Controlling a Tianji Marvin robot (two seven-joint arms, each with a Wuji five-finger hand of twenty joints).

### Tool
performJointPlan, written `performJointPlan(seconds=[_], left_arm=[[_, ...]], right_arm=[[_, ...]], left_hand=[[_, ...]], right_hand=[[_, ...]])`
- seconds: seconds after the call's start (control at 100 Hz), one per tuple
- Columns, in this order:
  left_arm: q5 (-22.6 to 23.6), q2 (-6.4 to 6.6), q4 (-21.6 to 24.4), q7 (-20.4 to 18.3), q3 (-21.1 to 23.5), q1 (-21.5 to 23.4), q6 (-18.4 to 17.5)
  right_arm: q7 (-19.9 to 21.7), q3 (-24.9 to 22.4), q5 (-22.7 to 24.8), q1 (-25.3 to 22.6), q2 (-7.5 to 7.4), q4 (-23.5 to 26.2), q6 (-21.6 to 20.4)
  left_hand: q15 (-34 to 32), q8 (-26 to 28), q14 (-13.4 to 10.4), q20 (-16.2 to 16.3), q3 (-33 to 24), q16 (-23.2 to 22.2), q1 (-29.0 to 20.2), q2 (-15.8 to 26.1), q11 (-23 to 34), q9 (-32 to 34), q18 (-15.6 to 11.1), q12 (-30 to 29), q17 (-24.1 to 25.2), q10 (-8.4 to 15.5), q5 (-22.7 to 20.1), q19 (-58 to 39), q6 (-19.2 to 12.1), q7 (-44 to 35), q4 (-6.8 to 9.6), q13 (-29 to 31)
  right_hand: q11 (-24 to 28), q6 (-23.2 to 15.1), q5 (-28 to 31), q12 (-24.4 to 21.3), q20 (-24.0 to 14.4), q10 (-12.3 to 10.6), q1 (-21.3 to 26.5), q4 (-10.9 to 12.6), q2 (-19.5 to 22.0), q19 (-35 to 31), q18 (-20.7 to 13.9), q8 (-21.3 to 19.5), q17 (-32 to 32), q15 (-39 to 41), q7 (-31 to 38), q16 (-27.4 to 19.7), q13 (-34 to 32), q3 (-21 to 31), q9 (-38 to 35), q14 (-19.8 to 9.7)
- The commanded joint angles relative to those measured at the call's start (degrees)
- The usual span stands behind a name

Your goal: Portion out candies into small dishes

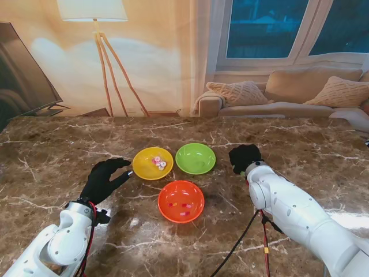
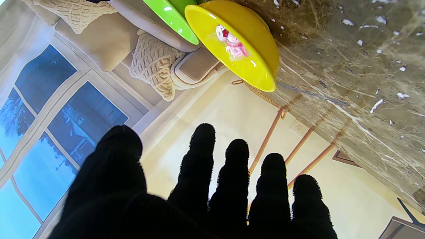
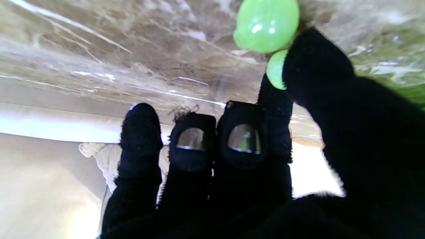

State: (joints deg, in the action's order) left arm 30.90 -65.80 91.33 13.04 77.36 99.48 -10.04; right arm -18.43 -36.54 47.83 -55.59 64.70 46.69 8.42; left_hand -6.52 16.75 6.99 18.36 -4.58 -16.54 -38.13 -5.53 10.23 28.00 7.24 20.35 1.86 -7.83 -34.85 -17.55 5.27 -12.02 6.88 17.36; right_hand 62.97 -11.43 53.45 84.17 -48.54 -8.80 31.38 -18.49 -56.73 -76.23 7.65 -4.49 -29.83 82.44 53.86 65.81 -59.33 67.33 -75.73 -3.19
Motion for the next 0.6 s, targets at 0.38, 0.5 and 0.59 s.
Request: performJointPlan(seconds=[0.38, 0.5, 0.59], left_arm=[[0.00, 0.03, -0.37, 0.01, -0.30, 0.18, -0.26], [0.05, 0.00, -0.42, 0.16, -0.33, 0.16, -0.32], [0.02, -0.01, -0.46, 0.19, -0.35, 0.13, -0.32]], right_arm=[[2.19, -0.83, 0.98, -1.98, -0.91, -0.13, 0.93], [2.24, -0.89, 0.93, -2.01, -0.94, -0.14, 0.79], [2.69, -0.86, 1.20, -2.04, -1.11, 0.12, 0.73]], left_hand=[[0.87, 1.07, -0.47, 0.84, 1.60, -0.46, -0.04, 2.64, -0.15, 0.74, -0.74, 0.54, 1.00, -0.84, 0.29, 2.13, -0.46, 0.18, -0.38, -0.32], [0.85, 1.06, -0.44, 0.84, 1.59, -0.47, -0.06, 2.66, -0.12, 0.79, -0.74, 0.55, 1.00, -0.76, 0.31, 2.14, -0.42, 0.19, -0.39, -0.30], [0.86, 1.05, -0.48, 0.83, 1.62, -0.47, -0.01, 2.66, -0.13, 0.74, -0.73, 0.55, 1.02, -0.81, 0.33, 2.16, -0.46, 0.20, -0.41, -0.31]], right_hand=[[-0.23, -2.29, 6.21, -0.74, -0.61, 1.06, 2.11, -0.77, 1.08, -0.14, 0.85, -0.66, 0.26, 0.88, 4.92, 0.29, 0.36, -3.79, -1.83, -0.43], [-0.33, -2.83, 7.86, -0.94, -0.66, 1.36, 2.57, -0.77, 2.07, -0.24, 0.87, -0.95, 0.22, 0.90, 6.24, 0.24, 0.30, -3.76, -1.97, -0.35], [-0.31, -3.17, 7.72, -0.91, -0.63, 1.53, 3.14, -0.48, 2.73, -0.16, 0.80, -1.87, 0.34, 0.73, 6.93, 0.17, 0.49, -3.68, -1.80, -0.40]])
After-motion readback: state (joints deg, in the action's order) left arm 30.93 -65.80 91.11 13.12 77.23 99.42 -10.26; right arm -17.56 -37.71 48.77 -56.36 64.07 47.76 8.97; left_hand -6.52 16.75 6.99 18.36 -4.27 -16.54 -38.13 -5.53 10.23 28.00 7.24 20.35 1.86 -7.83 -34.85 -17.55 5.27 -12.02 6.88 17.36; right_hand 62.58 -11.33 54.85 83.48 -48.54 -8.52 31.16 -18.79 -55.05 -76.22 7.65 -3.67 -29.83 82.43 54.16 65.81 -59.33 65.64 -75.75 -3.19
